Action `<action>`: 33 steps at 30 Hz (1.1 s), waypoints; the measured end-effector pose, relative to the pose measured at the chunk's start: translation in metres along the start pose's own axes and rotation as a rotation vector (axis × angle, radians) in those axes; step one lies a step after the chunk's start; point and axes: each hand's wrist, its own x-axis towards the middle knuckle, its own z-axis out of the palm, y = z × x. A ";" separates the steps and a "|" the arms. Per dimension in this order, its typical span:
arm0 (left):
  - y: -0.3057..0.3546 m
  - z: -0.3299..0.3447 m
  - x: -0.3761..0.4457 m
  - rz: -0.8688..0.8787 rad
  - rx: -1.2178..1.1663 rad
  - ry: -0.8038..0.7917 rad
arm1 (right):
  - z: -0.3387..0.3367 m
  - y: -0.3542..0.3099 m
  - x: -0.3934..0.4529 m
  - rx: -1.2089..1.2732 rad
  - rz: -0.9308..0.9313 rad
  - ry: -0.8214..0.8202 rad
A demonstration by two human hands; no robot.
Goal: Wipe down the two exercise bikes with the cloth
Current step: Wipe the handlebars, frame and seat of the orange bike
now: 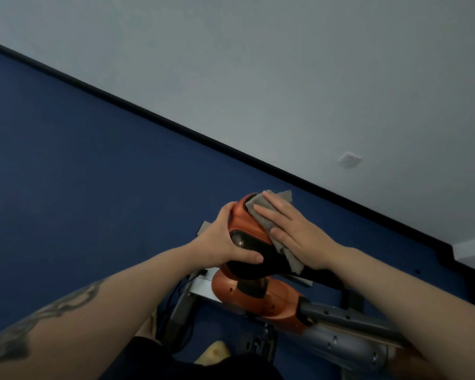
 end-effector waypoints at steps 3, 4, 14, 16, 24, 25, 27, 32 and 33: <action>0.002 0.000 0.002 0.013 0.016 0.014 | -0.003 -0.001 0.027 0.205 0.217 0.049; 0.001 0.000 0.002 0.016 0.012 0.023 | -0.003 -0.006 0.042 0.213 0.291 0.066; -0.006 0.003 0.000 -0.001 -0.044 0.060 | -0.003 -0.006 0.012 0.121 0.156 -0.025; -0.005 0.001 0.002 -0.017 -0.022 0.055 | -0.006 -0.007 0.036 0.256 0.326 0.044; -0.007 0.002 -0.002 -0.038 0.019 0.081 | 0.011 -0.025 0.034 -0.163 0.009 0.054; -0.007 0.002 -0.001 -0.041 0.010 0.073 | 0.009 -0.018 0.023 -0.101 -0.009 0.037; -0.006 0.002 0.001 -0.036 -0.013 0.068 | 0.004 -0.008 0.018 0.140 0.111 0.054; -0.006 0.002 0.001 -0.042 -0.009 0.073 | 0.002 -0.027 0.066 0.222 0.450 0.139; -0.006 0.002 0.000 -0.041 -0.004 0.071 | 0.005 -0.033 0.067 0.165 0.456 0.142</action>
